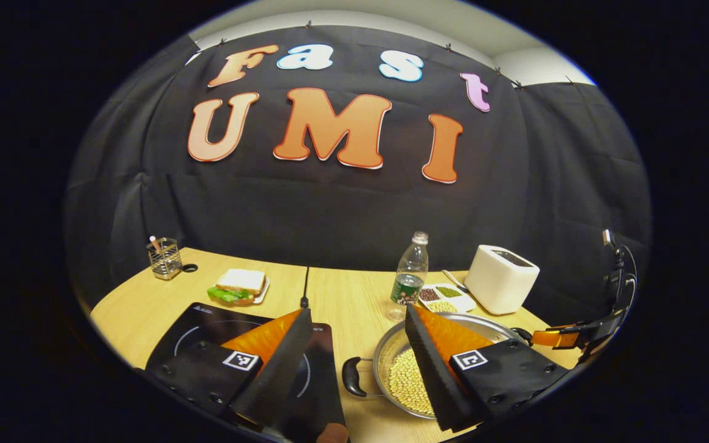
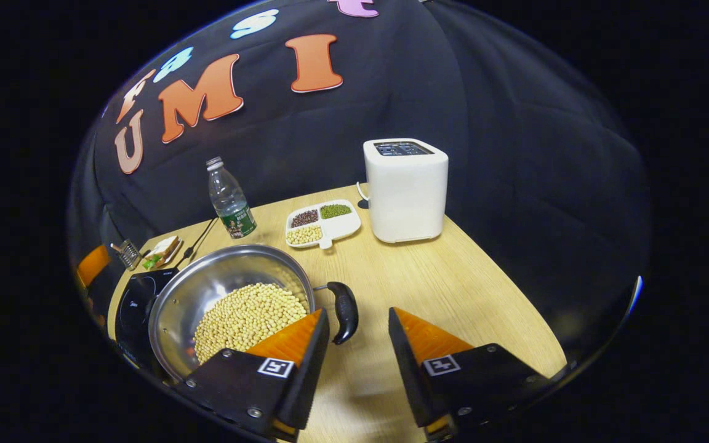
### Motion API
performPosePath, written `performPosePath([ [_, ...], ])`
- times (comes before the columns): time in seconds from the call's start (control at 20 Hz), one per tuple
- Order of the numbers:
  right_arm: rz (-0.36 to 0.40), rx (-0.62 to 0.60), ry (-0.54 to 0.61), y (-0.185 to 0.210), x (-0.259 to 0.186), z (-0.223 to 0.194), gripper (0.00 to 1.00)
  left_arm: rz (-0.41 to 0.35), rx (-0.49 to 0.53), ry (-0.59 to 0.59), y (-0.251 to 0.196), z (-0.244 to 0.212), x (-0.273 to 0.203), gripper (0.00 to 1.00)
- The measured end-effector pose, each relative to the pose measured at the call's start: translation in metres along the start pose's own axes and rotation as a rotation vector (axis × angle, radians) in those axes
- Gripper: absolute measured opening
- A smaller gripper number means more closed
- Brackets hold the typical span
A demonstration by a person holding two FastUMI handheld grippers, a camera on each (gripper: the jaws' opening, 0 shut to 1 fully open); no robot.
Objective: First push the handle of the pot to place it horizontally, then grasp the pot with both hands and set it on the induction cooktop.
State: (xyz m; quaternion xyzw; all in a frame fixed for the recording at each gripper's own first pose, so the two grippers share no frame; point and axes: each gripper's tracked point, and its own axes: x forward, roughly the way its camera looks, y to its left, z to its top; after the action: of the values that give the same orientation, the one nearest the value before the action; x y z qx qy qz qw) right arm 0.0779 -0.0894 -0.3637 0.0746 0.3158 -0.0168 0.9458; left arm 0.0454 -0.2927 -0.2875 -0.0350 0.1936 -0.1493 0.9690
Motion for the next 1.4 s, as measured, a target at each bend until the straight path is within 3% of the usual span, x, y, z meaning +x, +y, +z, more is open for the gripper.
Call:
performPosePath([
  [0.1,0.021,-0.004,-0.006,0.006,0.006,0.001,0.76,-0.009,0.01,0.044,-0.009,-0.018,0.008,0.98],
  [0.2,0.031,-0.02,0.001,0.01,0.016,0.0,0.83,-0.023,0.002,0.096,-0.018,-0.037,0.016,0.99],
  [0.55,0.05,-0.03,0.057,0.016,0.05,-0.015,0.9,0.009,-0.012,0.214,-0.019,-0.082,0.032,0.99],
  [0.65,0.084,-0.016,0.067,0.021,0.051,-0.017,0.87,0.031,-0.001,0.217,-0.015,-0.083,0.035,0.99],
  [0.7,0.099,-0.011,0.073,0.025,0.051,-0.018,0.72,0.036,0.004,0.216,-0.014,-0.083,0.036,0.98],
  [0.8,0.1,-0.025,0.078,0.023,0.051,-0.02,0.6,0.046,0.014,0.227,-0.013,-0.085,0.039,0.99],
  [0.9,0.096,-0.019,0.085,0.021,0.048,-0.021,0.57,0.046,0.022,0.228,-0.016,-0.085,0.04,0.94],
  [1.0,0.095,-0.02,0.088,0.019,0.048,-0.021,0.56,0.05,0.024,0.231,-0.017,-0.086,0.043,0.99],
  [1.15,0.092,-0.018,0.088,0.014,0.047,-0.021,0.56,0.071,0.015,0.245,-0.009,-0.091,0.047,0.97],
  [1.4,0.086,-0.021,0.084,0.01,0.046,-0.021,0.56,0.045,-0.047,0.369,-0.014,-0.123,0.048,0.97],
])
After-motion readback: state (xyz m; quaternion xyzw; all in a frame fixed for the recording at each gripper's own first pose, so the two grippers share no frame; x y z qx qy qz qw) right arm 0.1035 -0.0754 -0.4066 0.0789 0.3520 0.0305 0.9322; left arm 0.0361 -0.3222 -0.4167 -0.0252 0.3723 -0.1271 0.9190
